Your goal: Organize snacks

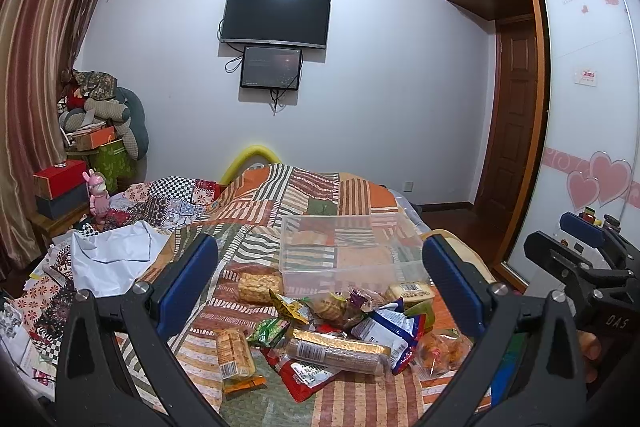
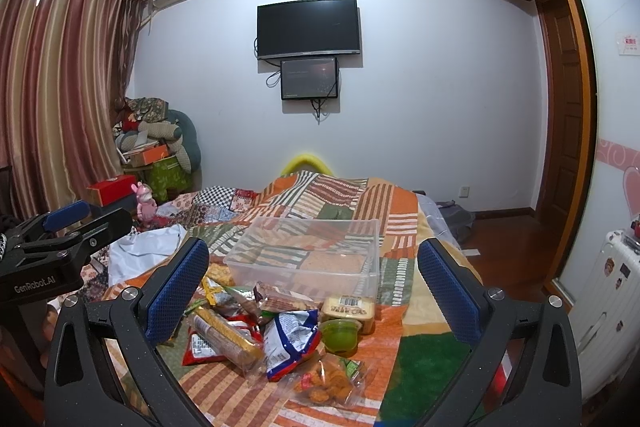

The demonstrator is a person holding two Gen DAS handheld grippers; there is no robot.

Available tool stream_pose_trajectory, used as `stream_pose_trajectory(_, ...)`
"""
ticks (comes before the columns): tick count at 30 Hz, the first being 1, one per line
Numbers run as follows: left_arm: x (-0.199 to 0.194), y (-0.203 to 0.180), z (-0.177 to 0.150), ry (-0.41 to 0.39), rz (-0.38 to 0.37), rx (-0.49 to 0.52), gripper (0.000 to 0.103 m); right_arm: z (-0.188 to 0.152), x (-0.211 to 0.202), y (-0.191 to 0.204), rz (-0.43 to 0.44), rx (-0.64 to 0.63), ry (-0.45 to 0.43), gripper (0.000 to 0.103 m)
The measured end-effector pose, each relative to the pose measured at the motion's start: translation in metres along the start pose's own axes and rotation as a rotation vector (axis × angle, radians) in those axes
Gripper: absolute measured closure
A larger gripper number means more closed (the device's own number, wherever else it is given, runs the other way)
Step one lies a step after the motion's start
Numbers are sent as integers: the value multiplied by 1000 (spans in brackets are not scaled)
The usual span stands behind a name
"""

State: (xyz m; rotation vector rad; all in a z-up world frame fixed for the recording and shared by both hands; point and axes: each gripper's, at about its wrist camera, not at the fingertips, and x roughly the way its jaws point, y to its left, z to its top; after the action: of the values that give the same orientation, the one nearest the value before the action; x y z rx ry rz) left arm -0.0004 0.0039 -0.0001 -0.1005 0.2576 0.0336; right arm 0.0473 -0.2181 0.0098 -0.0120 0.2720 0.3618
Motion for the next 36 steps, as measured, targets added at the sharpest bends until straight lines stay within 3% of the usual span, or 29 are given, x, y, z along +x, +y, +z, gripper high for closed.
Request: stream_pose_trajectory(36,2,3,-3,5,7,3,0,3,0,-7,3,7,-6,0)
